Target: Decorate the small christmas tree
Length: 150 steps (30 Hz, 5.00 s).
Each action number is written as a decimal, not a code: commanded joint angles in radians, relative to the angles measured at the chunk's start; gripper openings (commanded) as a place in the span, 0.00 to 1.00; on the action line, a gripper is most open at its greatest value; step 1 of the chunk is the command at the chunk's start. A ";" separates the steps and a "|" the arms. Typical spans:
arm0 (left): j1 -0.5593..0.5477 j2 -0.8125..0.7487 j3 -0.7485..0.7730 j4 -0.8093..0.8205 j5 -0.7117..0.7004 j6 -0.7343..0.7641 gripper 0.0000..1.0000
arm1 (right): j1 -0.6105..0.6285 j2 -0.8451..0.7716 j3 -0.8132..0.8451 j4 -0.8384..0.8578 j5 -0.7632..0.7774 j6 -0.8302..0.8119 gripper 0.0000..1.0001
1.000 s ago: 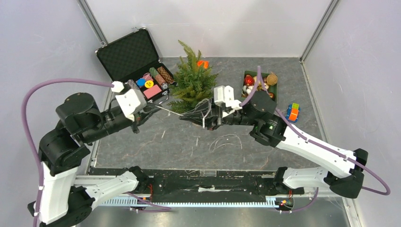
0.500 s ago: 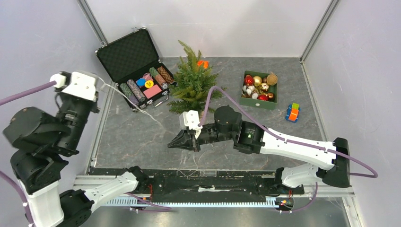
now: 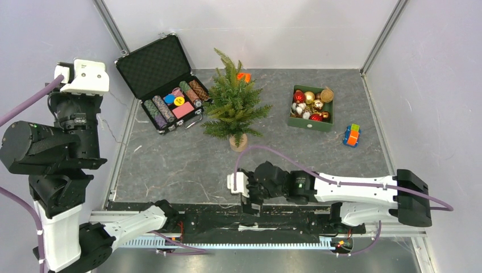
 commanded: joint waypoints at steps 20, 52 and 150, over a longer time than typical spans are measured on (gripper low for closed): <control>0.007 0.057 0.163 0.134 0.036 0.075 0.02 | 0.004 0.108 -0.227 0.209 0.092 -0.001 0.67; -0.003 0.125 0.204 0.237 0.075 0.137 0.02 | -0.018 0.267 0.132 0.421 0.158 0.085 0.00; 0.498 0.734 0.199 0.612 0.492 -0.211 0.02 | -0.155 -0.129 0.452 -0.052 0.224 -0.082 0.71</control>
